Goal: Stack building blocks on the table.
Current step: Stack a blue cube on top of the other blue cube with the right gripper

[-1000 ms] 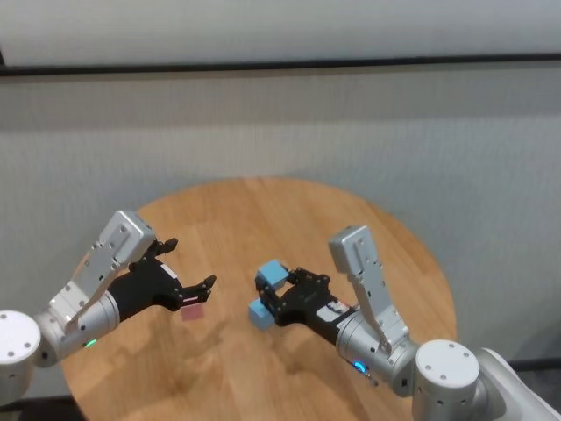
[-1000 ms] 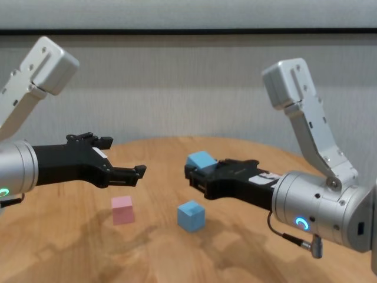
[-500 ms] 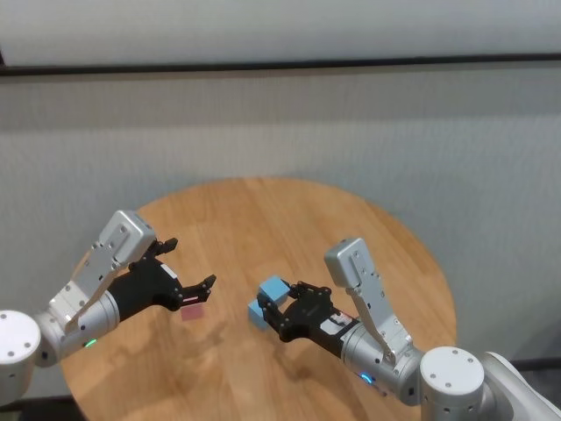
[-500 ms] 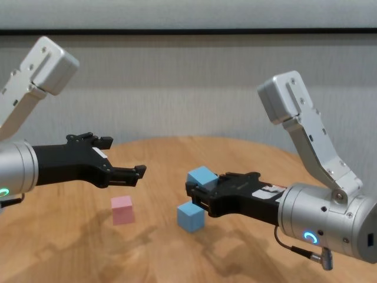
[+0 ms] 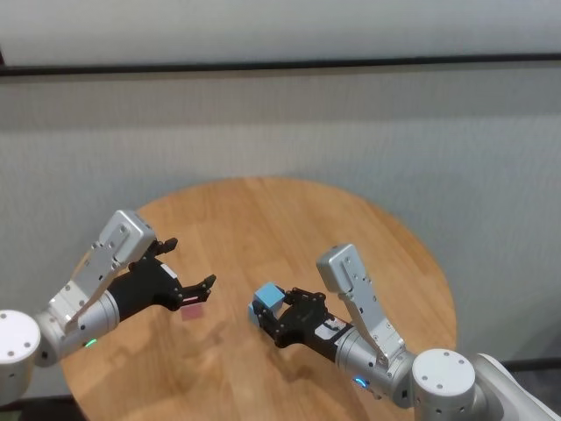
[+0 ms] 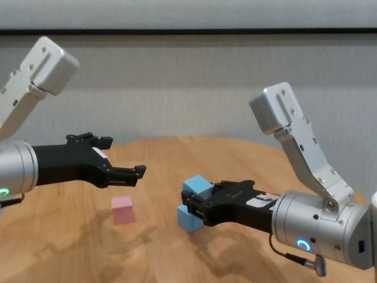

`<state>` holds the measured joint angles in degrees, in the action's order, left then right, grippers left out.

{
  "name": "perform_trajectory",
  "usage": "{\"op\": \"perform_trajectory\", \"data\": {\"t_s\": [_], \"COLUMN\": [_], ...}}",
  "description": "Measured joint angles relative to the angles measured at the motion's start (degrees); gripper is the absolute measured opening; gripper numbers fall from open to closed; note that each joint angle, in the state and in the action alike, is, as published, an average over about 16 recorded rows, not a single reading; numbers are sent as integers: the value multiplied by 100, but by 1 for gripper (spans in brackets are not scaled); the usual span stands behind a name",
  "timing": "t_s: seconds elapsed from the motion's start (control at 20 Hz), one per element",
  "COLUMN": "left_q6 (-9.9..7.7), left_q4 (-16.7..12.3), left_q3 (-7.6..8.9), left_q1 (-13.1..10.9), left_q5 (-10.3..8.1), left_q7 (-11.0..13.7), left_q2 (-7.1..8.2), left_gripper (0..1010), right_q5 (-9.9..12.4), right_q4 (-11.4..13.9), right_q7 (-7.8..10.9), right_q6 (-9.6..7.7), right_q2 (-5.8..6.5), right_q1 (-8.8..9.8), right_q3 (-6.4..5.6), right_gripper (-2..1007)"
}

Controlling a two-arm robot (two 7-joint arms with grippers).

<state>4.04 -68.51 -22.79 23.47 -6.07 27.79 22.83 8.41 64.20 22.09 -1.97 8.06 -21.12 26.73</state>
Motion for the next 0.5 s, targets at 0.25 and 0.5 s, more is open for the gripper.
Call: {"op": "perform_trajectory", "data": {"t_s": [0.25, 0.5], "left_q6": [0, 0], "left_q4": [0, 0], "left_q3": [0, 0], "left_q1": [0, 0], "left_q5": [0, 0], "left_q7": [0, 0], "left_q2": [0, 0], "left_gripper": [1002, 1002], "right_q5": [-21, -43], "right_q4": [-142, -265], "right_q7": [9, 12], "right_q6": [45, 75], "right_q2": [-43, -79], "right_q1": [-62, -119], "right_q3": [26, 39], "right_gripper": [370, 370]}}
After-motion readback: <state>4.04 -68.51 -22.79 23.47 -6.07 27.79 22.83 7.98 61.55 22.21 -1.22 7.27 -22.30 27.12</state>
